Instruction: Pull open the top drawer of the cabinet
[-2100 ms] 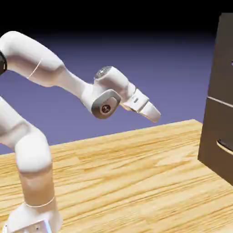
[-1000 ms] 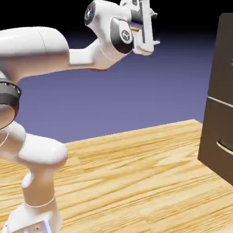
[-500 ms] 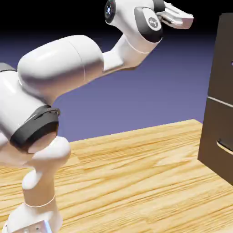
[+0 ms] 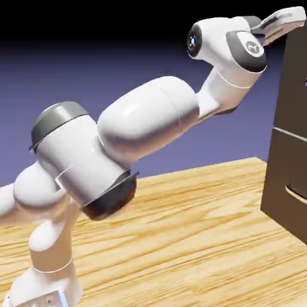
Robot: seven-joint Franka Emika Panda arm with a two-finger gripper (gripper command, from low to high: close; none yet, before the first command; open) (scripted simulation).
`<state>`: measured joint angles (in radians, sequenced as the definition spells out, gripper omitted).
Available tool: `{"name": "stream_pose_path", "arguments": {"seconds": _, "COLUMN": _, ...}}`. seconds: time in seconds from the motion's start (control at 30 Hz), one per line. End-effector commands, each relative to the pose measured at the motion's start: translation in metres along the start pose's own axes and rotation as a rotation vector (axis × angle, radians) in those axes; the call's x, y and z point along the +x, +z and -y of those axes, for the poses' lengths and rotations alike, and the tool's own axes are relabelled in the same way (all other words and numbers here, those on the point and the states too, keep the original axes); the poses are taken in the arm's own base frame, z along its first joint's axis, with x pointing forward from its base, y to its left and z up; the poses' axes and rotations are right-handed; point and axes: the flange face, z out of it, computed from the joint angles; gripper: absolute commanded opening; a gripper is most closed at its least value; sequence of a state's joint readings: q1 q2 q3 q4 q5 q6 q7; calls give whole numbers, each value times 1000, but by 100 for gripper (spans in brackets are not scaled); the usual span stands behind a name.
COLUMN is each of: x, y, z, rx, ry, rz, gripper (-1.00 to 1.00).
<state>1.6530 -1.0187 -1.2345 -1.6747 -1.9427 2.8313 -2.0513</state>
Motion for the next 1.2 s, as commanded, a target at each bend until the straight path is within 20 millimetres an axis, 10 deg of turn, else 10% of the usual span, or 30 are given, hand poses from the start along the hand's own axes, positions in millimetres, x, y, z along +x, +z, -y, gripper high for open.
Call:
{"name": "stream_pose_path", "arguments": {"seconds": 0.0, "x": 7, "y": 8, "z": 2, "rx": 8, "ry": -60, "rz": -1, "gripper": 0}}
{"name": "stream_pose_path", "arguments": {"seconds": 0.47, "x": 135, "y": 122, "z": 7, "rx": 80, "ry": -940, "rz": -77, "gripper": 0}}
{"name": "stream_pose_path", "arguments": {"seconds": 0.77, "x": 137, "y": 172, "z": 12, "rx": 80, "ry": -939, "rz": -77, "gripper": 0}}
{"name": "stream_pose_path", "arguments": {"seconds": 0.8, "x": 137, "y": 172, "z": 12, "rx": 80, "ry": -939, "rz": -77, "gripper": -100}}
{"name": "stream_pose_path", "arguments": {"seconds": 1.17, "x": 135, "y": 114, "z": 6, "rx": 80, "ry": -939, "rz": -77, "gripper": -100}}
